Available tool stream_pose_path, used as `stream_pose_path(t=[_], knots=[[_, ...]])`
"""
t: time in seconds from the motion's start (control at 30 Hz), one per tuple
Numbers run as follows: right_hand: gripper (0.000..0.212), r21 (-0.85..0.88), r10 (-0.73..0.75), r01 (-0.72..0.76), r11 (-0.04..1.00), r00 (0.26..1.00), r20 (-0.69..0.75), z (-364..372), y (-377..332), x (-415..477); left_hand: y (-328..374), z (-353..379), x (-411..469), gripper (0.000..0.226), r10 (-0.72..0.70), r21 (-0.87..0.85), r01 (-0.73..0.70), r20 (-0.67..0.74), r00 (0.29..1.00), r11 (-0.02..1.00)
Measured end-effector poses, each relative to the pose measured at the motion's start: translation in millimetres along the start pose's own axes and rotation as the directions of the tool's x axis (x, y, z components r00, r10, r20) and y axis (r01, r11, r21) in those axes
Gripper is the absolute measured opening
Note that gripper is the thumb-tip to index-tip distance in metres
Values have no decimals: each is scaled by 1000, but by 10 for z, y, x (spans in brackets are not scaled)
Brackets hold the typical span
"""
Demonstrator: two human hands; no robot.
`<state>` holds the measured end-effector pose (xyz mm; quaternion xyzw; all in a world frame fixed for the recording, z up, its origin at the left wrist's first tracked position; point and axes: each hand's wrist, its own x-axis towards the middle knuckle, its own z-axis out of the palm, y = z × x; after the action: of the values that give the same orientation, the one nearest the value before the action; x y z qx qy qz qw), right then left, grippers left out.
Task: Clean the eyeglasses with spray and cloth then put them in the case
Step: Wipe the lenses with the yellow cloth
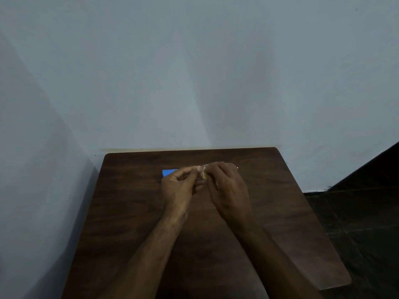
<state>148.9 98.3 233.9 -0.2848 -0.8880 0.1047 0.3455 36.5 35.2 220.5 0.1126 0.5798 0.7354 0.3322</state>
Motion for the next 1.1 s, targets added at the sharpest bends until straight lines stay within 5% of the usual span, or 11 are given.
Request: stream_pose_path(t=[0.17, 0.33, 0.53, 0.7, 0.87, 1.1], knots=[[11, -46, 105, -109, 993, 991, -85, 4, 121, 78, -27, -27, 16, 7, -7, 24, 6, 4, 1000, 1000], [16, -17, -16, 16, 1000, 1000, -20, 39, -75, 31, -16, -80, 59, 13, 30, 66, -30, 0, 1000, 997], [9, -47, 95, -98, 994, 993, -72, 19, 79, 166, -16, -99, 111, 10, 8, 62, -7, -21, 1000, 998], [12, -53, 15, -14, 998, 1000, 18, 56, 10, 117, 53, -110, 138, 10, 52, 88, -49, -39, 998, 995], [7, -69, 115, -121, 990, 990, -83, -11, 180, 211, 93, -129, 106, 14, 78, 99, -74, -33, 996, 992], [16, -63, 69, -65, 996, 996, 63, -6, 120, 31, 98, -155, 150, 10, 88, 85, -81, -78, 993, 993]])
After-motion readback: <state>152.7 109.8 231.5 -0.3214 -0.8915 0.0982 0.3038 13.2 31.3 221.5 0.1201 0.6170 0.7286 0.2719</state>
